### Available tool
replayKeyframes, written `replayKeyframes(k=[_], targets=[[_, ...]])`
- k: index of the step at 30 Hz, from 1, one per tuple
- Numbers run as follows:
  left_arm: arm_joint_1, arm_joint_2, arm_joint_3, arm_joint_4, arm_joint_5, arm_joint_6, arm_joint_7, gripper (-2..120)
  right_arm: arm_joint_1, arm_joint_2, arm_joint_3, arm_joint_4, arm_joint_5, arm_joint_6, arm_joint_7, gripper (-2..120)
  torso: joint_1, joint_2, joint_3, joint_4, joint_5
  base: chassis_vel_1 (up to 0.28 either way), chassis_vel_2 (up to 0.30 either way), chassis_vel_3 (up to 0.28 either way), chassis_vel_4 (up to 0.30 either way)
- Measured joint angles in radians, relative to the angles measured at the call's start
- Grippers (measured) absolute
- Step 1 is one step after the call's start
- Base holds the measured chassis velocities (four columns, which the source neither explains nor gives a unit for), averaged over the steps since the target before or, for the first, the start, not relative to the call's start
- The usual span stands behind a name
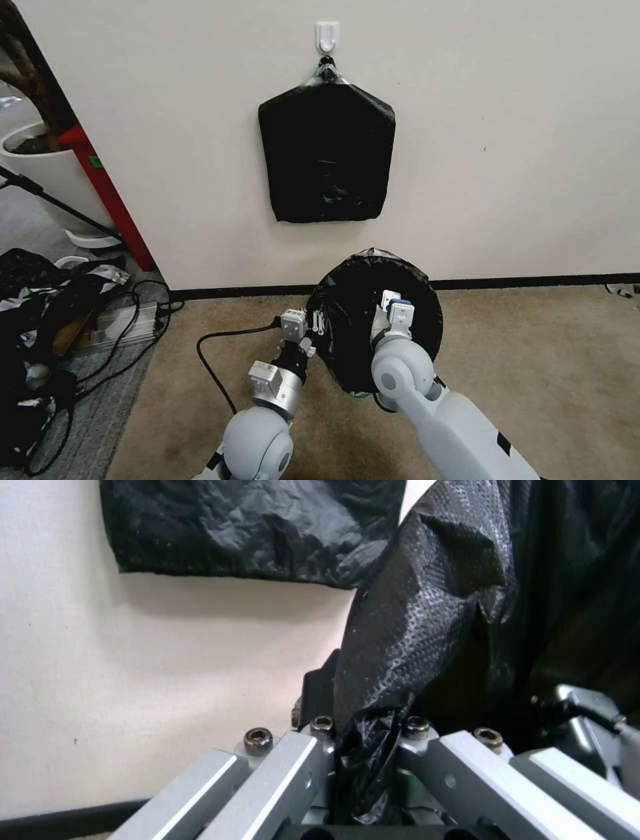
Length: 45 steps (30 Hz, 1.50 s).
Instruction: Place a trash bag onto the trash bin.
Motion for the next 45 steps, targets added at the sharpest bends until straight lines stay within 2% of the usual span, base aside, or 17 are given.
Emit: replayKeyframes(k=[1, 6, 10, 12, 16, 18, 19, 22, 28, 31, 33, 34, 36, 41, 43, 44, 45], targets=[[0.0, 0.0, 0.0, 0.0, 0.0, 0.0, 0.0, 3, 0.0, 0.0, 0.0, 0.0, 0.0, 0.0, 0.0, 0, 0.0, 0.0, 0.0, 0.0, 0.0, 0.0, 0.0, 0.0, 0.0], [0.001, 0.002, 0.011, -0.022, -0.015, 0.038, -0.027, 3, -0.001, -0.005, -0.014, -0.023, -0.165, 0.007, -0.033, 0, 0.0, 0.0, 0.0, 0.0, 0.0, 0.0, 0.0, 0.0, 0.0], [-0.006, 0.004, 0.013, -0.029, -0.03, 0.073, -0.051, 3, -0.023, -0.011, -0.019, -0.002, -0.292, 0.032, -0.096, 0, 0.0, 0.0, 0.0, 0.0, 0.0, 0.0, 0.0, 0.0, 0.0], [-0.007, 0.005, 0.013, -0.029, -0.03, 0.075, -0.054, 3, -0.032, -0.013, -0.02, 0.011, -0.297, 0.035, -0.109, 0, 0.0, 0.0, 0.0, 0.0, -0.0001, 0.0, 0.0, 0.0, 0.0], [-0.014, 0.008, 0.013, -0.022, -0.03, 0.076, -0.057, 3, -0.061, -0.018, -0.027, 0.073, -0.222, 0.05, -0.156, 0, 0.0, 0.0, 0.0, 0.0, -0.0002, 0.0, 0.0, 0.0, 0.0], [-0.017, 0.007, 0.017, -0.022, -0.03, 0.076, -0.057, 3, -0.067, -0.014, -0.035, 0.095, -0.109, 0.046, -0.162, 0, 0.0, 0.0, 0.0, 0.0, -0.0002, 0.0, 0.0, 0.0, 0.0], [-0.017, 0.007, 0.017, -0.022, -0.03, 0.076, -0.057, 3, -0.067, -0.014, -0.035, 0.095, -0.109, 0.046, -0.162, 0, 0.0, 0.0, 0.0, 0.0, -0.0002, 0.0, 0.0, 0.0, 0.0], [-0.02, 0.007, 0.022, -0.022, -0.03, 0.077, -0.057, 3, -0.066, -0.005, -0.041, 0.088, -0.021, 0.006, -0.156, 0, 0.0, 0.0, 0.0, 0.0, -0.0002, 0.0, 0.0, 0.0, 0.0], [-0.018, 0.008, 0.023, -0.027, -0.031, 0.077, -0.055, 3, -0.054, -0.002, -0.045, 0.049, -0.032, -0.027, -0.144, 0, 0.0, 0.0, 0.0, 0.0, 0.0, 0.0, 0.0, 0.0, 0.0], [-0.014, 0.009, 0.025, -0.03, -0.031, 0.076, -0.054, 3, -0.049, -0.002, -0.045, 0.03, -0.105, -0.045, -0.142, 0, 0.0, 0.0, 0.0, 0.0, 0.0001, 0.0, 0.0, 0.0, 0.0], [-0.013, 0.009, 0.026, -0.031, -0.031, 0.076, -0.053, 3, -0.049, -0.008, -0.042, 0.012, -0.225, -0.053, -0.151, 0, 0.0, 0.0, 0.0, 0.0, 0.0001, 0.0, 0.0, 0.0, 0.0], [-0.013, 0.009, 0.026, -0.031, -0.031, 0.076, -0.053, 3, -0.049, -0.008, -0.042, 0.012, -0.225, -0.053, -0.151, 0, 0.0, 0.0, 0.0, 0.0, 0.0001, 0.0, 0.0, 0.0, 0.0], [-0.015, 0.008, 0.028, -0.031, -0.032, 0.076, -0.053, 3, -0.056, -0.012, -0.031, 0.004, -0.32, -0.05, -0.172, 0, 0.0, 0.0, 0.0, 0.0, 0.0, 0.0, 0.0, 0.0, 0.0], [-0.024, 0.004, 0.028, -0.02, -0.036, 0.087, -0.069, 3, -0.084, -0.024, -0.01, 0.032, -0.378, -0.004, -0.242, 0, 0.0, 0.0, 0.0, 0.0001, -0.0001, 0.0, 0.0, 0.0, 0.0], [-0.039, 0.001, 0.02, -0.01, -0.075, 0.166, -0.143, 3, -0.137, -0.045, -0.007, 0.116, -0.394, 0.047, -0.327, 8, 0.0, 0.0, 0.0, -0.0001, 0.0001, 0.0, 0.0, 0.0, 0.0], [-0.039, 0.001, 0.02, -0.01, -0.075, 0.166, -0.143, 3, -0.137, -0.045, -0.007, 0.116, -0.394, 0.047, -0.327, 8, 0.0, 0.0, 0.0, -0.0001, 0.0001, 0.0, 0.0, 0.0, 0.0], [-0.044, 0.001, 0.015, -0.009, -0.1, 0.209, -0.168, 3, -0.156, -0.053, -0.006, 0.151, -0.407, 0.061, -0.353, 12, 0.0, 0.0, 0.0, 0.0001, 0.0001, 0.0, 0.0, 0.0, 0.0]])
